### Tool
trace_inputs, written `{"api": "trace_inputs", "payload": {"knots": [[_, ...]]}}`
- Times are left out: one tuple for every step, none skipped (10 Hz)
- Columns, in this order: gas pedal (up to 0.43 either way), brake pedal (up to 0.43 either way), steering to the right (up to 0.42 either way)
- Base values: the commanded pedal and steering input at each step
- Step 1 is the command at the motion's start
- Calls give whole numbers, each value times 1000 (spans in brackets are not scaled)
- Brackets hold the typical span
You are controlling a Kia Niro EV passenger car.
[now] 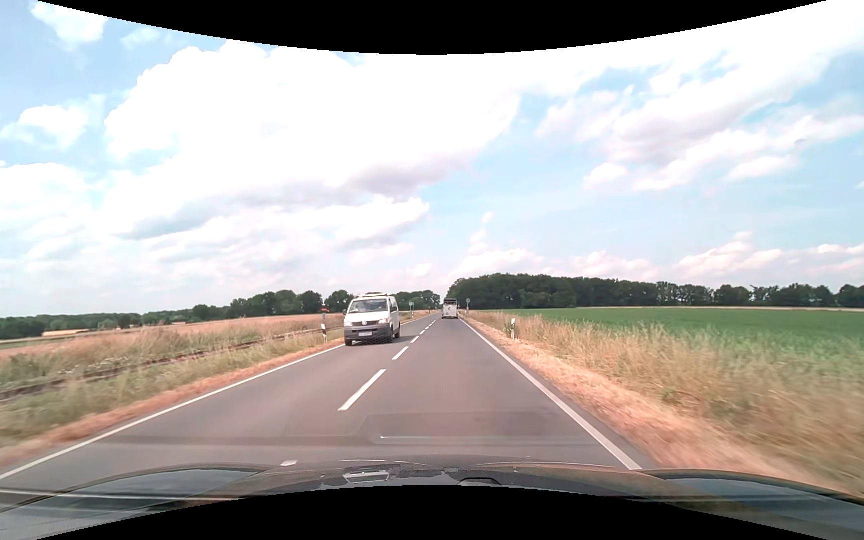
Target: Follow the waypoints while adhering to traffic rules and regulations
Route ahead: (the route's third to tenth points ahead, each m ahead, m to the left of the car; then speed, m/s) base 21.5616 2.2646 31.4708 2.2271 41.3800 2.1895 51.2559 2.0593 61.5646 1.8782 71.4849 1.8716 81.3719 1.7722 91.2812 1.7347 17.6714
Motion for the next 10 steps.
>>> {"api": "trace_inputs", "payload": {"knots": [[339, 0, -9], [339, 0, -9], [339, 0, -9], [339, 0, -9], [331, 0, -8], [319, 0, -3], [311, 0, 1], [311, 0, 2], [311, 0, 3], [311, 0, 3]]}}
